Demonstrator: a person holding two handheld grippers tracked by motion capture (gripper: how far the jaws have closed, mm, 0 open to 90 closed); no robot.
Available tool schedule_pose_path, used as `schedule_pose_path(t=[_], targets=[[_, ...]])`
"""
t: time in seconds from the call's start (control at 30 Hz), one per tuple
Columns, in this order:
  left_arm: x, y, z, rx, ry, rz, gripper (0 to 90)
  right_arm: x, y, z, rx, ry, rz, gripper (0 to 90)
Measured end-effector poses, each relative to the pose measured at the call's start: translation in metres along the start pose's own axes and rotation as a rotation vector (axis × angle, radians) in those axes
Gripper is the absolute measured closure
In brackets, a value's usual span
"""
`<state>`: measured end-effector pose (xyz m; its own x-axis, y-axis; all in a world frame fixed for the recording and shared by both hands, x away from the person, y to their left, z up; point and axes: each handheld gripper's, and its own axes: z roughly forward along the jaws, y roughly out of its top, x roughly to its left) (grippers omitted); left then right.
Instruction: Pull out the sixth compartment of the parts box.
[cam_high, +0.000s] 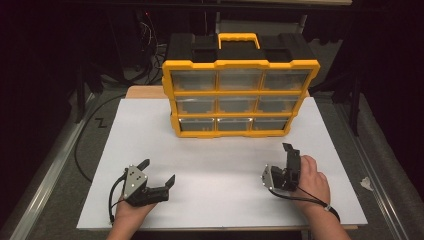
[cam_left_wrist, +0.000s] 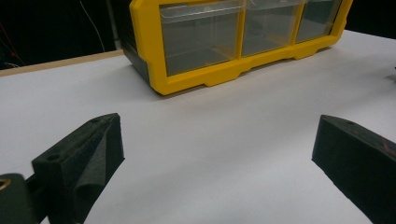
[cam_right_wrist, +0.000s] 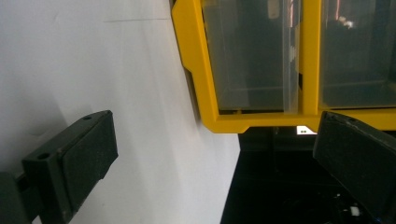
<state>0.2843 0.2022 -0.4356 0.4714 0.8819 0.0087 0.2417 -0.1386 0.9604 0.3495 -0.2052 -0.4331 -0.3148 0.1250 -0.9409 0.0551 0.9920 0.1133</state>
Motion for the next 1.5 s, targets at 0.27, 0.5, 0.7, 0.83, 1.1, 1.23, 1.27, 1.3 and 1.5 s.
schedule_pose_path(t=[0.27,0.5,0.7,0.83,1.1,1.23,1.27,1.3,1.5], targets=[[0.000,0.000,0.000,0.002,0.000,0.002,2.8,0.001,0.000,-0.001,-0.007,-0.022,-0.021,4.6],[0.001,0.001,-0.001,-0.002,0.011,0.000,2.8,0.000,-0.001,-0.006,-0.036,-0.079,-0.013,18.2],[0.003,0.001,-0.001,-0.007,0.022,-0.003,2.0,0.000,0.001,-0.008,-0.049,-0.117,-0.024,28.4],[0.003,0.001,0.000,-0.006,0.028,-0.006,0.8,-0.001,0.003,-0.009,-0.057,-0.152,-0.033,37.8],[0.001,0.000,0.002,0.005,0.017,0.020,0.8,-0.011,0.004,-0.005,-0.064,-0.215,-0.013,45.2],[0.001,0.000,0.002,0.001,0.011,0.018,0.8,-0.023,0.004,-0.003,-0.063,-0.244,-0.001,49.8],[0.001,-0.001,0.002,0.002,0.010,0.017,0.8,-0.025,0.005,-0.003,-0.059,-0.243,0.002,50.4],[0.001,-0.001,0.002,0.002,0.010,0.017,0.8,-0.026,0.005,-0.003,-0.058,-0.245,0.012,50.9],[0.000,-0.001,0.002,0.003,0.003,0.022,0.9,-0.038,0.008,-0.001,-0.069,-0.255,0.021,52.9]])
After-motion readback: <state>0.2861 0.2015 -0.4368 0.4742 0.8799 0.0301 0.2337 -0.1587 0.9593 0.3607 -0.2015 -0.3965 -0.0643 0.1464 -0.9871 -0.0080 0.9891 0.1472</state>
